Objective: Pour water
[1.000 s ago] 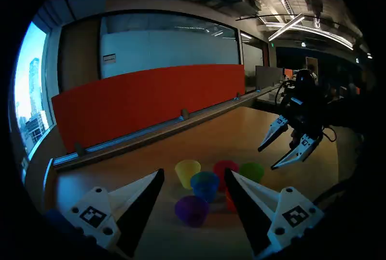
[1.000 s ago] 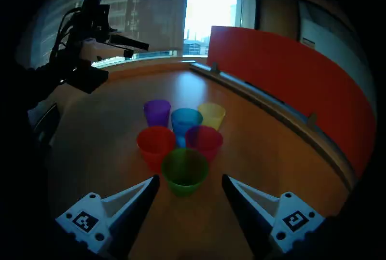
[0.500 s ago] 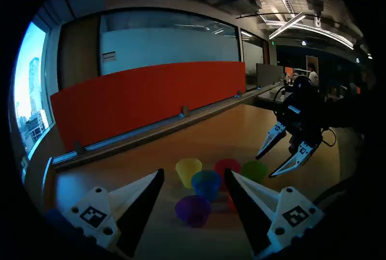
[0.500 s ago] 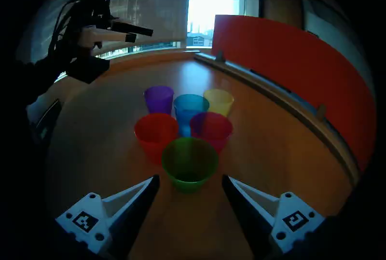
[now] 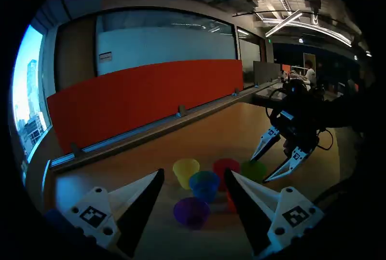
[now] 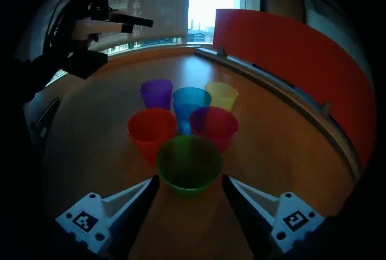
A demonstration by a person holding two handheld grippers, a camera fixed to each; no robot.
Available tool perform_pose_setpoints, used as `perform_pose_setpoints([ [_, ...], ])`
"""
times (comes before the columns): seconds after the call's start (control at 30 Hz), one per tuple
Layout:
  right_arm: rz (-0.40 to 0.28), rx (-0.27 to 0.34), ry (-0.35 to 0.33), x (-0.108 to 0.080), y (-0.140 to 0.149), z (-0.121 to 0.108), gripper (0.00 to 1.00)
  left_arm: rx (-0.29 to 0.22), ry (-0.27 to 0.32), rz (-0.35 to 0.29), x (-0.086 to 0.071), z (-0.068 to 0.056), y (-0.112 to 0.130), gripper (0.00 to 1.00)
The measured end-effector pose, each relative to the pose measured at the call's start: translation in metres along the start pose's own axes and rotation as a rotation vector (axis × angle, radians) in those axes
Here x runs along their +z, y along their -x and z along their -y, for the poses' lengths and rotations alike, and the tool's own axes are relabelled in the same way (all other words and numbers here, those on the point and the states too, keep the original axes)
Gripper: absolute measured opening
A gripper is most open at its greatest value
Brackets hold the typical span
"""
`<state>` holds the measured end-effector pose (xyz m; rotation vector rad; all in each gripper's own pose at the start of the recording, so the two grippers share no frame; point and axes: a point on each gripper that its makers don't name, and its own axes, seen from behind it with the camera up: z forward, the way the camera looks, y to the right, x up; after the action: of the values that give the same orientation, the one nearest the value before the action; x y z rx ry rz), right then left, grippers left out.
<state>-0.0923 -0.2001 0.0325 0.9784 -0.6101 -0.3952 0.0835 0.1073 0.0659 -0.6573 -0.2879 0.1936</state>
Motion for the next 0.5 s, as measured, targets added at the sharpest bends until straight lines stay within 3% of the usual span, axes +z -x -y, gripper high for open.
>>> perform_pose_setpoints([
  [0.5,-0.003,-0.007,0.003,0.017,-0.004,-0.003,1.0,0.005,-0.002,0.012,0.013,0.002,0.008,0.92],
])
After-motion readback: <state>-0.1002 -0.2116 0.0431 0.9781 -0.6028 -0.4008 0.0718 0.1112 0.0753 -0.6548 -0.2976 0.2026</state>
